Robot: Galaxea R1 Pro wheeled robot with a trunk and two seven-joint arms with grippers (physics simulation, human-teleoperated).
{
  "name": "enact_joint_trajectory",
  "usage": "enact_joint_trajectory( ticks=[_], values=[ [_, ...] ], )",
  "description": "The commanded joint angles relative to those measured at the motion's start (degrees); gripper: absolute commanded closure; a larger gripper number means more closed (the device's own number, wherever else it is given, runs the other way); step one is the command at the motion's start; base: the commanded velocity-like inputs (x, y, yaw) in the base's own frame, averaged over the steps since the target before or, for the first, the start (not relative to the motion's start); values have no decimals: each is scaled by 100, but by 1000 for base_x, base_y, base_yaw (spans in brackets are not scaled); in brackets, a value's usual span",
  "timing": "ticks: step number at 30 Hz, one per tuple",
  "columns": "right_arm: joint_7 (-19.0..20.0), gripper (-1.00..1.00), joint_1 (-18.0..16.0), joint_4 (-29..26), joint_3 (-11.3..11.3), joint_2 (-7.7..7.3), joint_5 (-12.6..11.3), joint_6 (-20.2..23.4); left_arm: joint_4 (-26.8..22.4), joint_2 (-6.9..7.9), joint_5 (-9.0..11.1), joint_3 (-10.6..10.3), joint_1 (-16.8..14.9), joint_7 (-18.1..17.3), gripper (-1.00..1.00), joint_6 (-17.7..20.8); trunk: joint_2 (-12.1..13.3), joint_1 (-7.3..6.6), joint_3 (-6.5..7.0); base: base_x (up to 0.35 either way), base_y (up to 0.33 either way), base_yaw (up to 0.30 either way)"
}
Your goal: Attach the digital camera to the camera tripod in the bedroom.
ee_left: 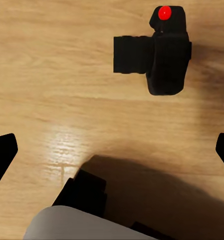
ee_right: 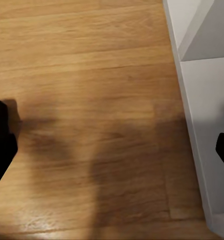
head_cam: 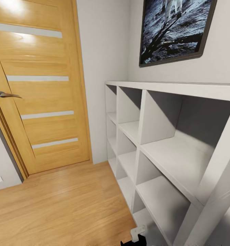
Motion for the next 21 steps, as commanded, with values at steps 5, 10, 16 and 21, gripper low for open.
enact_joint_trajectory(
  ticks=[5, 10, 16, 21],
  values=[
    [-21, -100, -1, -5, 21, 0, 47, 55, -34, -2, 41, 2, -2, 30, -100, 25, -205, 110, -96, 0, 0, 0],
    [-31, -100, -1, -3, 20, 0, 48, 50, -41, -3, 41, 6, -2, 36, -100, 25, -405, 219, -186, 0, 0, 0],
    [-38, -100, -1, -3, 2, 0, 57, 4, -42, -3, 41, 8, -4, 37, -100, 25, -646, 351, -294, 0, 0, 0],
    [-39, -100, -1, -3, -5, 0, 60, -7, -42, -3, 41, 9, -3, 37, -100, 25, -846, 461, -384, 0, 0, 0]
  ],
)
